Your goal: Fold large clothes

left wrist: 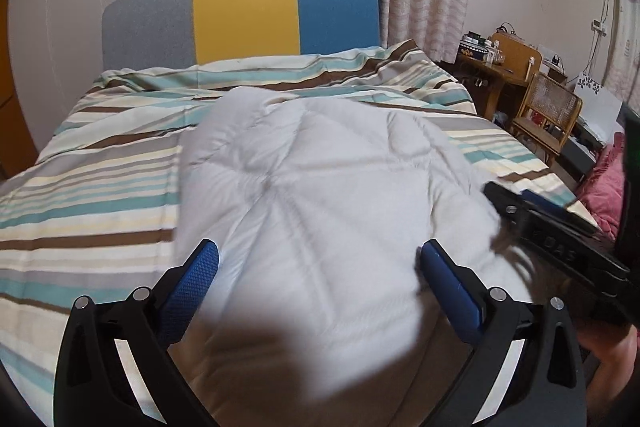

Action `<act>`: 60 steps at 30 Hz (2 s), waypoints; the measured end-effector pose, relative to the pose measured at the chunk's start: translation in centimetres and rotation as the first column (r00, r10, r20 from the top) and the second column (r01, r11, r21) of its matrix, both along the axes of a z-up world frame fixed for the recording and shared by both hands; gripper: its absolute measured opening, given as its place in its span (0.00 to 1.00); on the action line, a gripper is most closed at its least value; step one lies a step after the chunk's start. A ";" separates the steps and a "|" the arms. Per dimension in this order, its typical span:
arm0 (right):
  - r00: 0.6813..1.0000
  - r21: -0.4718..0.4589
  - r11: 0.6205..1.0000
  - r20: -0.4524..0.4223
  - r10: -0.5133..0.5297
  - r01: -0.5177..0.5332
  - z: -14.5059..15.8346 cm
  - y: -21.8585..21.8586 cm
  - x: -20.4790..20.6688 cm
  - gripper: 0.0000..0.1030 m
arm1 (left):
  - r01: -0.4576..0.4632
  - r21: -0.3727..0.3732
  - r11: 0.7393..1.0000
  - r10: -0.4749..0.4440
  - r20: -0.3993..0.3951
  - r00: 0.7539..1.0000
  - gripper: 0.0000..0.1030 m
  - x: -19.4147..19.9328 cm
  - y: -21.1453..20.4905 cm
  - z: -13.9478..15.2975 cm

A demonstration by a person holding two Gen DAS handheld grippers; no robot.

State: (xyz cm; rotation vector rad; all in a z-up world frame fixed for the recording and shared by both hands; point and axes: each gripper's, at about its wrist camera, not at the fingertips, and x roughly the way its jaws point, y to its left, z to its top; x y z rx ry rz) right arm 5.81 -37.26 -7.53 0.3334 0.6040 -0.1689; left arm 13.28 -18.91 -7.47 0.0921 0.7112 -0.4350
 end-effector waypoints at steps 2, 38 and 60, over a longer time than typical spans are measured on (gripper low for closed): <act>1.000 -0.002 1.000 -0.006 0.000 0.000 0.1 0.1 -1.2 0.79 | -0.021 -0.005 1.000 0.021 -0.026 0.999 0.97 -0.2 1.5 -0.2; 0.983 0.549 0.819 0.028 0.179 -0.165 -3.2 -4.3 -5.3 0.54 | 0.134 -0.155 0.979 -0.156 -0.134 0.979 0.47 -3.4 3.9 2.5; 0.883 0.466 0.756 0.144 0.447 -0.459 -0.1 15.1 0.7 0.53 | -0.114 -0.132 0.985 0.131 0.125 0.983 0.44 -8.4 21.4 4.5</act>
